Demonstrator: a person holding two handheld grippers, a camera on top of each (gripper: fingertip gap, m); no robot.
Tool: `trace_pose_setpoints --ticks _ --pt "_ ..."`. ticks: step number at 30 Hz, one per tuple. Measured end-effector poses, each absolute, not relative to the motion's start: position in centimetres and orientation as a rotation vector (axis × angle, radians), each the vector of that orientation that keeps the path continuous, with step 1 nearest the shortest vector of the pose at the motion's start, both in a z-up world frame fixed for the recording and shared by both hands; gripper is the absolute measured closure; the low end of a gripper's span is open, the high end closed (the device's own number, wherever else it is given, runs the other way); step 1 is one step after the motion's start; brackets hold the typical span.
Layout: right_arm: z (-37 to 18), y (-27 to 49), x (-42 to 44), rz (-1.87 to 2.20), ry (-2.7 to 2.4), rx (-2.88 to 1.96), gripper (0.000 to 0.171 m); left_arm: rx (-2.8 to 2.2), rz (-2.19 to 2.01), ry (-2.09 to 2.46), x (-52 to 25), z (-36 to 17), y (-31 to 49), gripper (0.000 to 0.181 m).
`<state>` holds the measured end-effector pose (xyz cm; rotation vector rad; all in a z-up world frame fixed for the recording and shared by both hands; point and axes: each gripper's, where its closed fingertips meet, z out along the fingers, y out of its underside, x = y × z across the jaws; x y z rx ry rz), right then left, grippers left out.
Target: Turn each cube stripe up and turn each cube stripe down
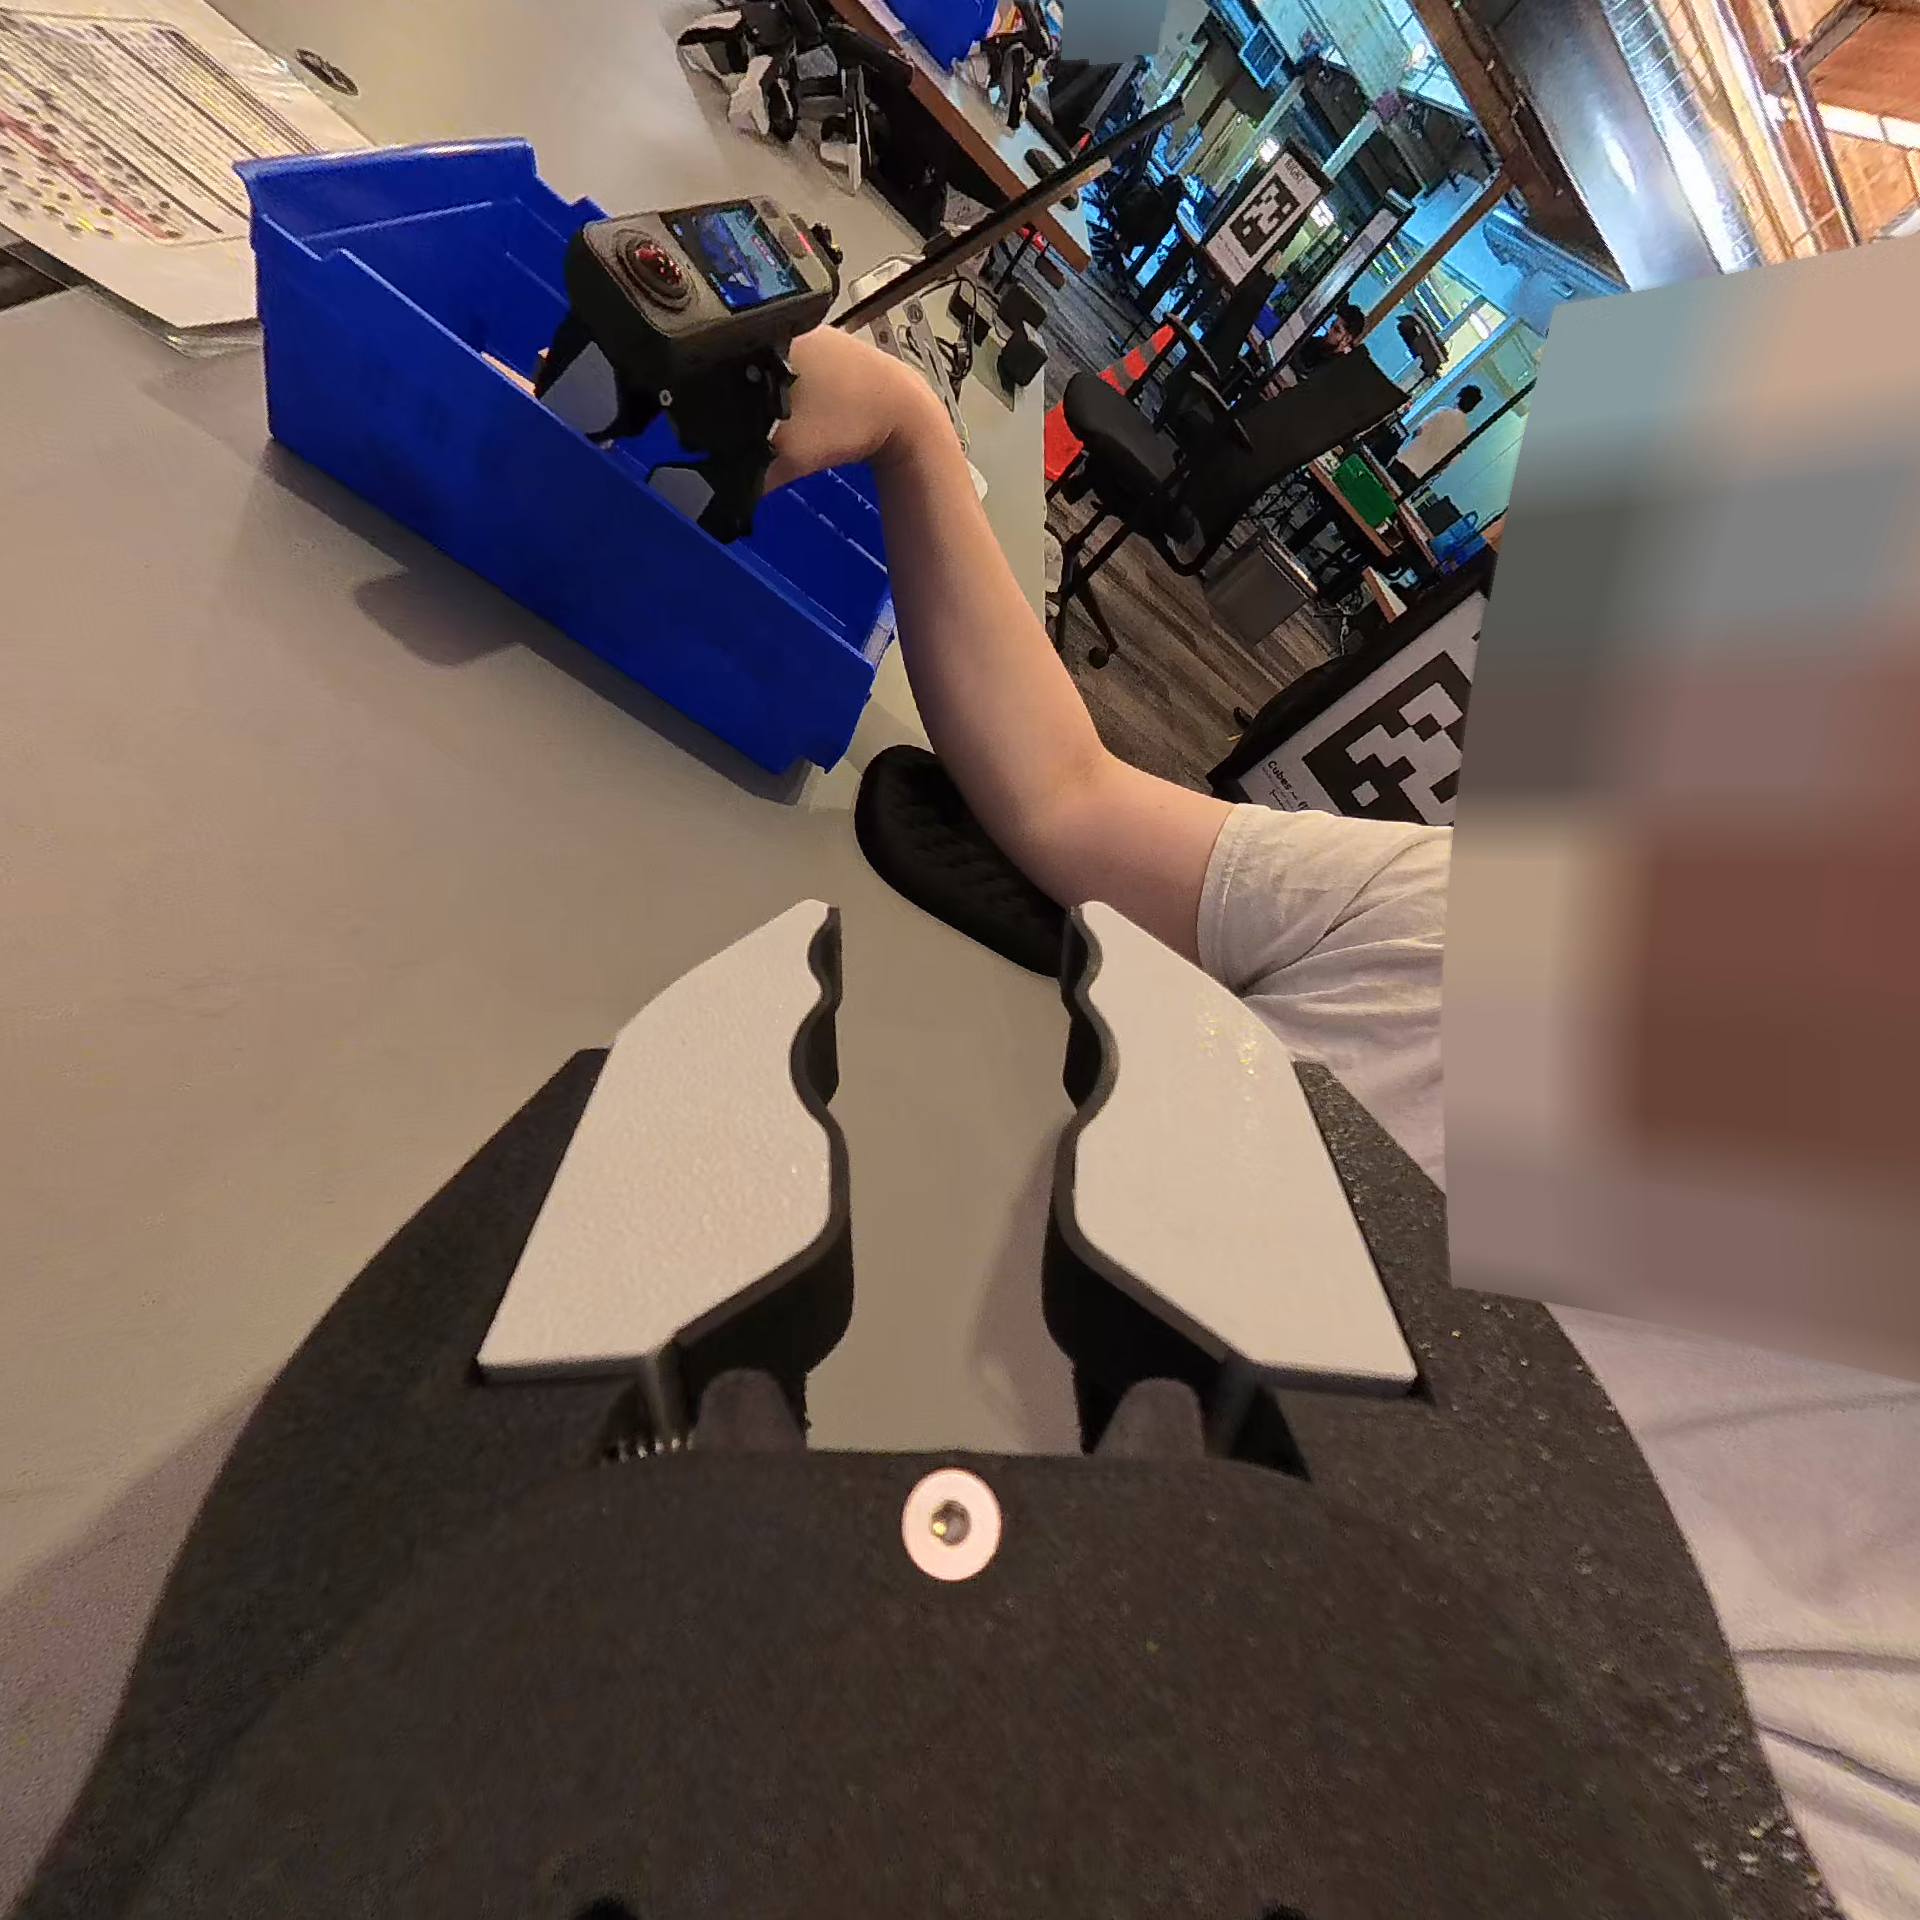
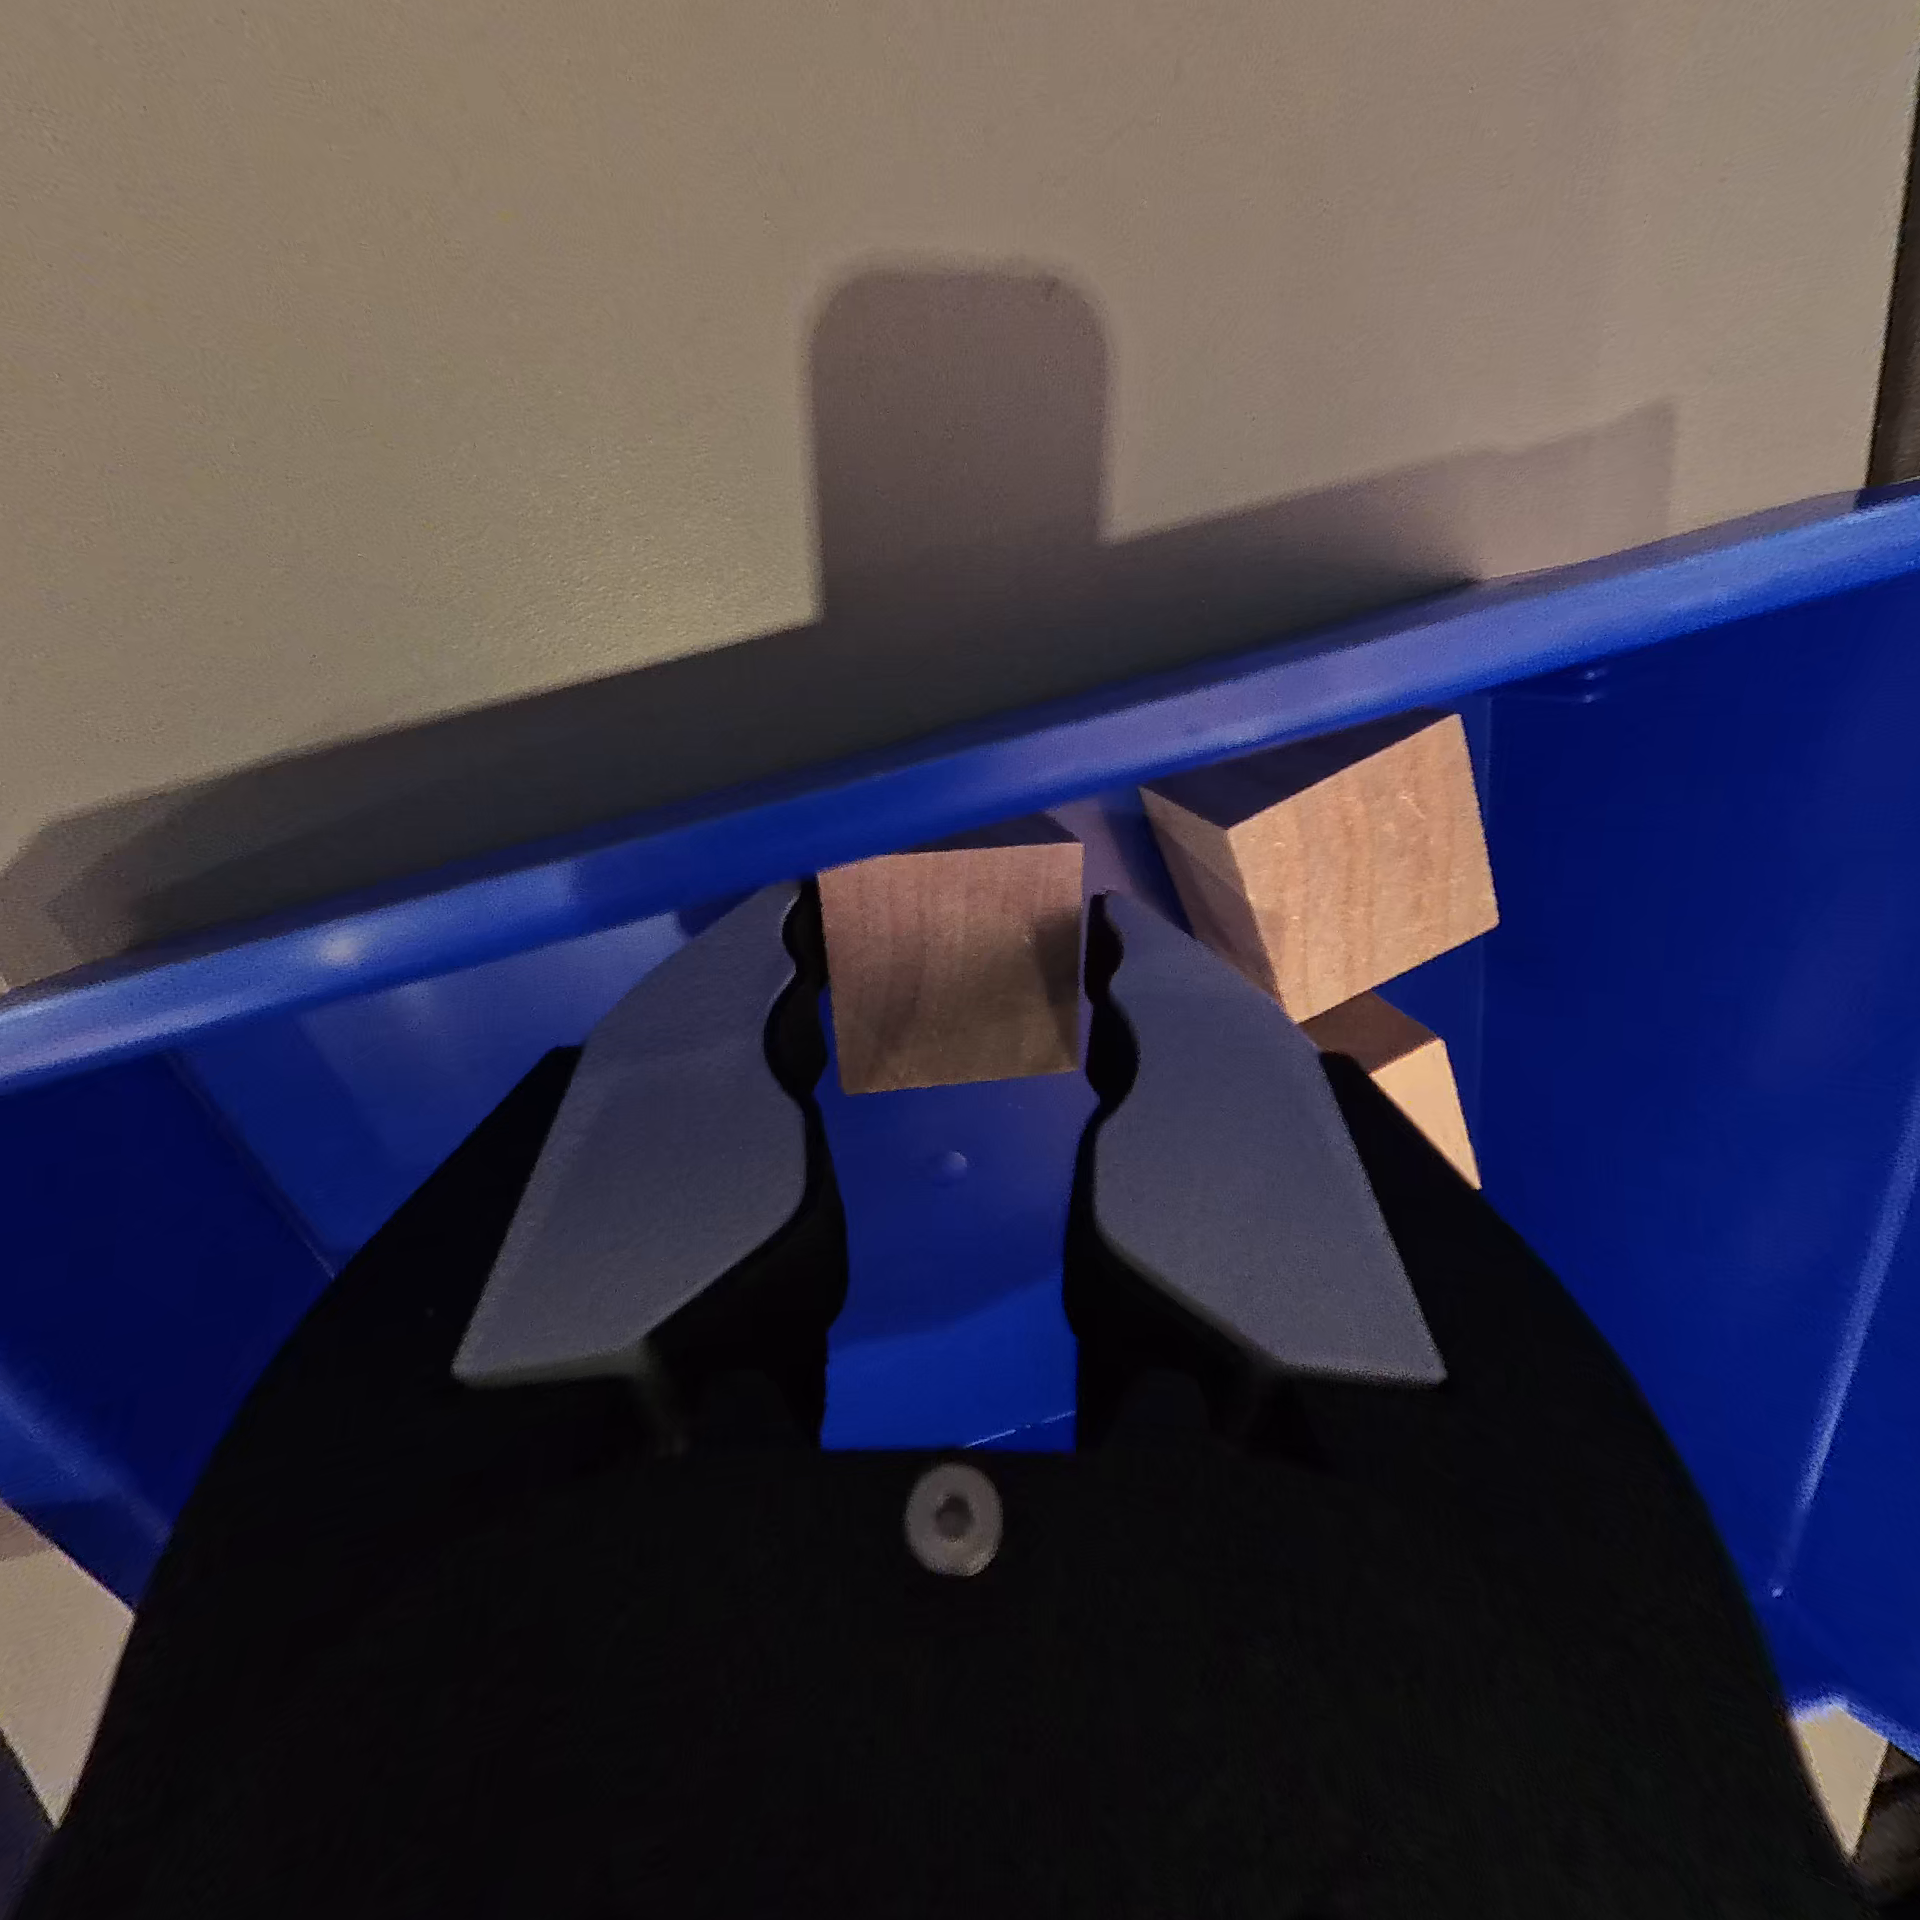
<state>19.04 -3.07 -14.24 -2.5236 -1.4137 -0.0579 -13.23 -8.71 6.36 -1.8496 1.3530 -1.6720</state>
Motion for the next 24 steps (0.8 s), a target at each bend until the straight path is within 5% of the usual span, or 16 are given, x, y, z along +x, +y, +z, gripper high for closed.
trace_pose_setpoints --ticks 1,24 --pt "-14.2 -3.0 19.1 -0.063 -1.413 -2.521 0.123 -1.85 -1.672 1.353 -13.2 6.4 -8.7 0.141" --pt "-13.2 -2.8 19.6 -0.122 -1.391 -2.483 0.119 -1.853 -1.704 1.365 -13.2 6.5 -9.1 0.142"
